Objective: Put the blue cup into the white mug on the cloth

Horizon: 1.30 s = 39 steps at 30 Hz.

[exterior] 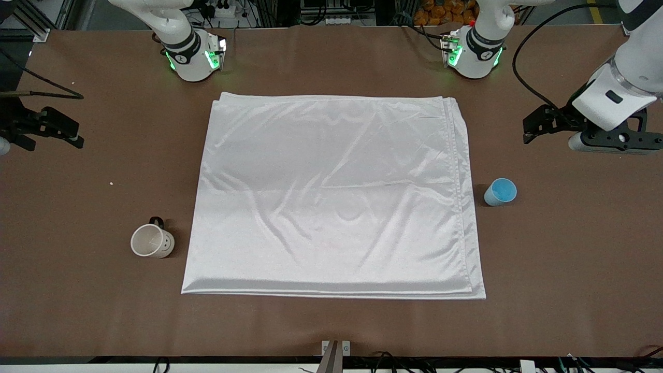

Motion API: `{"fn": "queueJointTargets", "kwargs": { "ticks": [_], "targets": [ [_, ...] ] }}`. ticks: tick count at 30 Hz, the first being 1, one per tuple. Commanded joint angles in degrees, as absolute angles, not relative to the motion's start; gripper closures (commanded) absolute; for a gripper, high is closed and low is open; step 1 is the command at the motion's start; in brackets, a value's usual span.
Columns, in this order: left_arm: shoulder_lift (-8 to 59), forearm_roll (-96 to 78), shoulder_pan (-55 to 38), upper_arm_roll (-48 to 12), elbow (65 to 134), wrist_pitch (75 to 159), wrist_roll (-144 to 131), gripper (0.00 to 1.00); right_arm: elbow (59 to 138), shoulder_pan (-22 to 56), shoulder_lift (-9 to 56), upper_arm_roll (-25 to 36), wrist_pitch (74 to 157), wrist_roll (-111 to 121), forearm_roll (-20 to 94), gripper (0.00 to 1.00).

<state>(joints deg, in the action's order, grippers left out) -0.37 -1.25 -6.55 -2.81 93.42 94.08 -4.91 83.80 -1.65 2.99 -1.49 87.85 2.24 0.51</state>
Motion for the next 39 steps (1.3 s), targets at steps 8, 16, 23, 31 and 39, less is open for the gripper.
{"fn": "queueJointTargets", "kwargs": {
  "ticks": [8,16,23,31,39],
  "targets": [
    [-0.88,0.0,-6.5,-3.08,93.43,94.31,-5.1,0.0,85.96,-1.93,1.05,-1.32,85.87,0.97,0.88,0.0],
    [-0.97,0.0,-6.42,-3.16,93.87,94.31,-5.01,0.0,86.04,-2.02,1.4,-1.32,86.13,1.49,0.88,0.0],
    [-0.79,-0.35,-6.42,-3.16,96.15,96.32,-5.01,0.0,87.89,-1.85,1.49,-1.32,86.57,1.85,0.7,0.0],
    [-1.32,-0.35,-5.89,-3.08,104.67,103.96,-5.01,0.0,94.21,-1.85,2.46,-1.41,88.94,1.84,0.7,0.0],
    [-0.79,-0.26,-5.36,-3.08,114.77,116.88,-5.01,0.0,99.83,-2.02,2.2,-1.41,92.63,1.85,0.79,0.0]
  ]
}}
